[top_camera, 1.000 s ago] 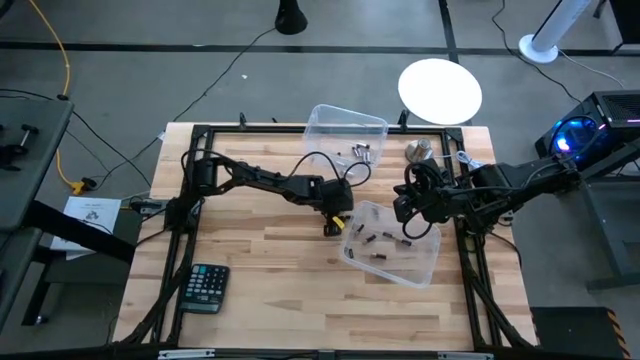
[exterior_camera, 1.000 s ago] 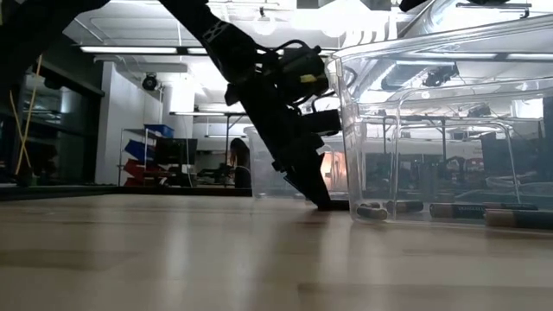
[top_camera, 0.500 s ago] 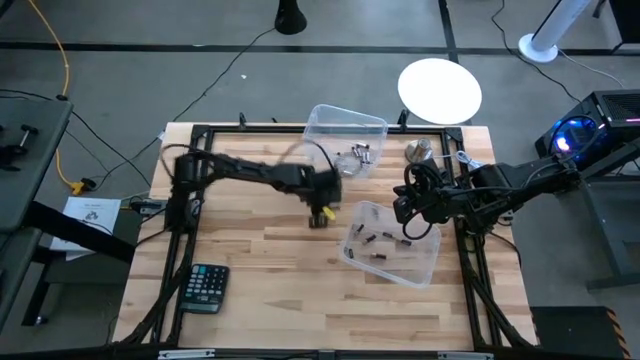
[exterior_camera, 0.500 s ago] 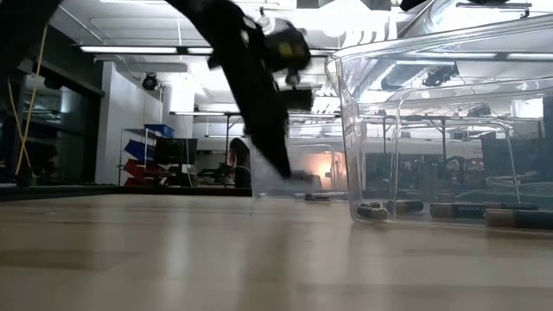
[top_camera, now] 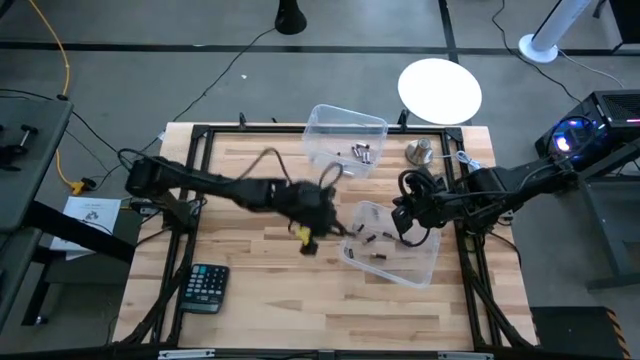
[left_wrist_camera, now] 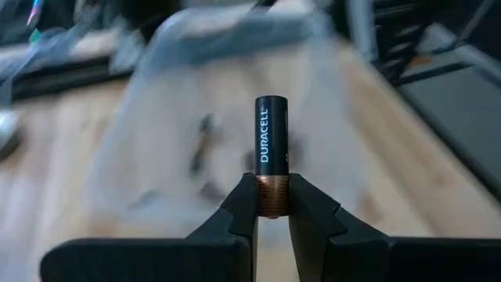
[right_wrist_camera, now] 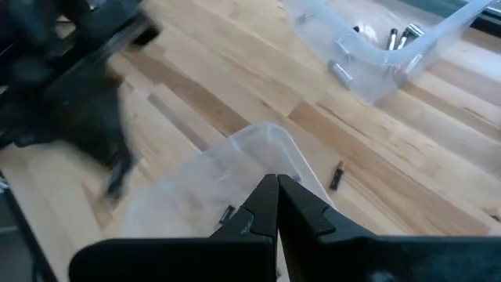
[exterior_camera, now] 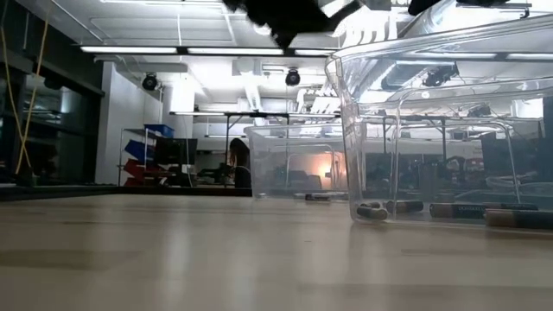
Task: Sort batteries
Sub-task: Put the black battery into the bottom transparent bin
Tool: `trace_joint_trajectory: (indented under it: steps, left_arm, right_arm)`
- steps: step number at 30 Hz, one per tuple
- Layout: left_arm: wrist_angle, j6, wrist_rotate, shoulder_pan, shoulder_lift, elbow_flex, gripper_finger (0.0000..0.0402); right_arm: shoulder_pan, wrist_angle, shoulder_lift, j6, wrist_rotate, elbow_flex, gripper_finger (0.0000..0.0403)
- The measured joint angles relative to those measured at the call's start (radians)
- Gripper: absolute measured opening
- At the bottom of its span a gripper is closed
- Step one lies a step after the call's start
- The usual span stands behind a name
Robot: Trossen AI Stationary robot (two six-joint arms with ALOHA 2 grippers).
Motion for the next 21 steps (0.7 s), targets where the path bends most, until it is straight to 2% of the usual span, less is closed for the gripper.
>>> trace_joint_trajectory:
  steps: [3, 5, 7, 10, 14, 18, 21]
  left_arm:
    - [0.141, -0.037, -0.052, -0.056, 0.045, 0.002, 0.0042]
    - [0.164, -0.058, -0.117, -0.068, 0.086, 0.023, 0.0074]
    - [0.142, -0.064, -0.135, -0.064, 0.123, 0.067, 0.0114]
    - [0.070, -0.096, -0.134, -0.051, 0.157, 0.151, 0.0169]
    - [-0.170, -0.051, -0.134, -0.027, 0.136, 0.259, 0.0219]
    - [-0.394, -0.037, -0.137, 0.005, 0.038, 0.281, 0.0230]
    - [-0.472, -0.072, -0.169, 0.044, -0.091, 0.209, 0.0221]
  right_arm:
    - [-0.005, -0.003, 0.018, 0.000, 0.011, 0.000, 0.0000]
    - [-0.012, -0.003, 0.033, 0.008, 0.026, 0.000, 0.0000]
    - [-0.021, 0.002, 0.050, 0.010, 0.028, 0.000, 0.0002]
    - [-0.039, -0.004, 0.071, 0.027, 0.008, 0.000, 0.0014]
    - [-0.078, -0.075, 0.098, 0.040, -0.090, 0.000, 0.0050]
    - [-0.125, -0.214, 0.132, 0.052, -0.160, 0.000, 0.0068]
    - [-0.161, -0.276, 0.145, -0.001, -0.267, -0.033, 0.0041]
